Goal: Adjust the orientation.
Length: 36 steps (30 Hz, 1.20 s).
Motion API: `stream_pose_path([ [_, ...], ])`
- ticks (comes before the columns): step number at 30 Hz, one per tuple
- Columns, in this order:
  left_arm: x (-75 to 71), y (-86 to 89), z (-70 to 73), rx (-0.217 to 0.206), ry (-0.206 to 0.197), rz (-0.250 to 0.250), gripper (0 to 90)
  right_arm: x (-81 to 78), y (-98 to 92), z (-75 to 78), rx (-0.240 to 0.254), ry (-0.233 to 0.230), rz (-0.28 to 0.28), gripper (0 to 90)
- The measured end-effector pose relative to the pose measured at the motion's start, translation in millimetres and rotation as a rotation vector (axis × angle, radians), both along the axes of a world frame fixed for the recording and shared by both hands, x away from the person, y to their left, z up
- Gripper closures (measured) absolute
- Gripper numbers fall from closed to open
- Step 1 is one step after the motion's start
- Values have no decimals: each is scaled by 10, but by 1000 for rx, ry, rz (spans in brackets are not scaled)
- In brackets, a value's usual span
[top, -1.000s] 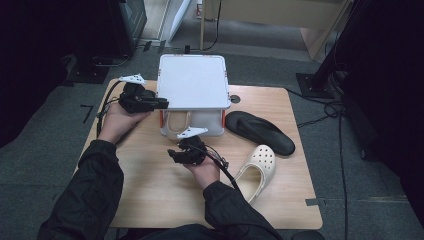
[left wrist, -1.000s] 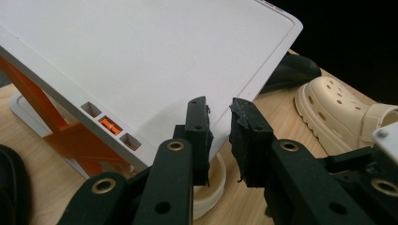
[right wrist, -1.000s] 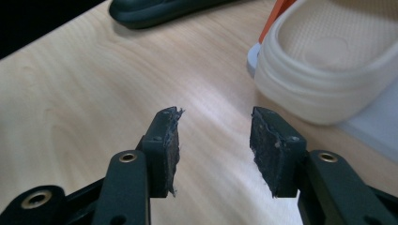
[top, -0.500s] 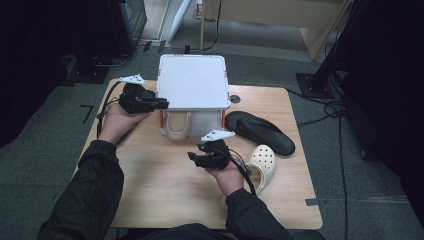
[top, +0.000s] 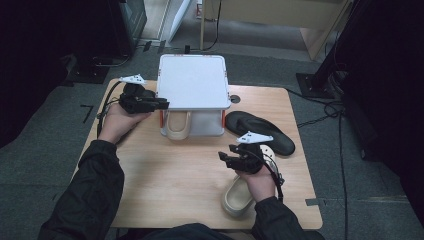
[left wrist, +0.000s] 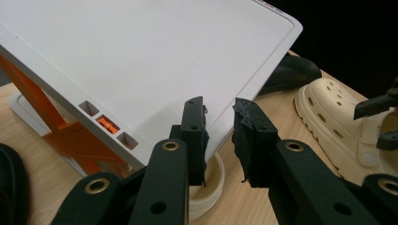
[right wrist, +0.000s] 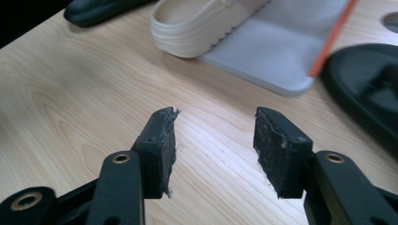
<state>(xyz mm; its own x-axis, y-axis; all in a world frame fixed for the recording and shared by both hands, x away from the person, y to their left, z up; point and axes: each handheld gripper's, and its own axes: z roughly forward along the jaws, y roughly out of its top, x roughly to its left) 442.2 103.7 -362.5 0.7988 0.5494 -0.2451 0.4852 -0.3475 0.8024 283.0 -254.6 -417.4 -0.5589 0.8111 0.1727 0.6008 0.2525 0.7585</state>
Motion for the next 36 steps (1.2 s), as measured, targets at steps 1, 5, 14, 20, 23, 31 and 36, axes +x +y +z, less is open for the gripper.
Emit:
stream_pose_path([
  [1, -1, -2, 1, 1, -1, 1, 744, -20, -44, 6, -3, -2, -8, 486],
  [5, 2, 6, -1, -2, 3, 0, 744, -103, -226, 25, -23, -15, -43, 478],
  [14, 7, 18, -4, -9, 8, 0, 744, -263, -538, -42, -43, -2, -115, 453],
  [20, 11, 23, -7, -12, 9, -2, 744, -358, -641, -130, -85, 4, -143, 426],
  [23, 12, 24, -7, -12, 9, -2, 743, -413, -691, -181, -99, 15, -158, 425],
  [31, 12, 23, -9, -14, 8, -3, 744, -452, -761, -326, -145, 26, -190, 430],
  [36, 14, 25, -13, -18, 8, -3, 743, -421, -784, -338, -133, 21, -206, 516],
])
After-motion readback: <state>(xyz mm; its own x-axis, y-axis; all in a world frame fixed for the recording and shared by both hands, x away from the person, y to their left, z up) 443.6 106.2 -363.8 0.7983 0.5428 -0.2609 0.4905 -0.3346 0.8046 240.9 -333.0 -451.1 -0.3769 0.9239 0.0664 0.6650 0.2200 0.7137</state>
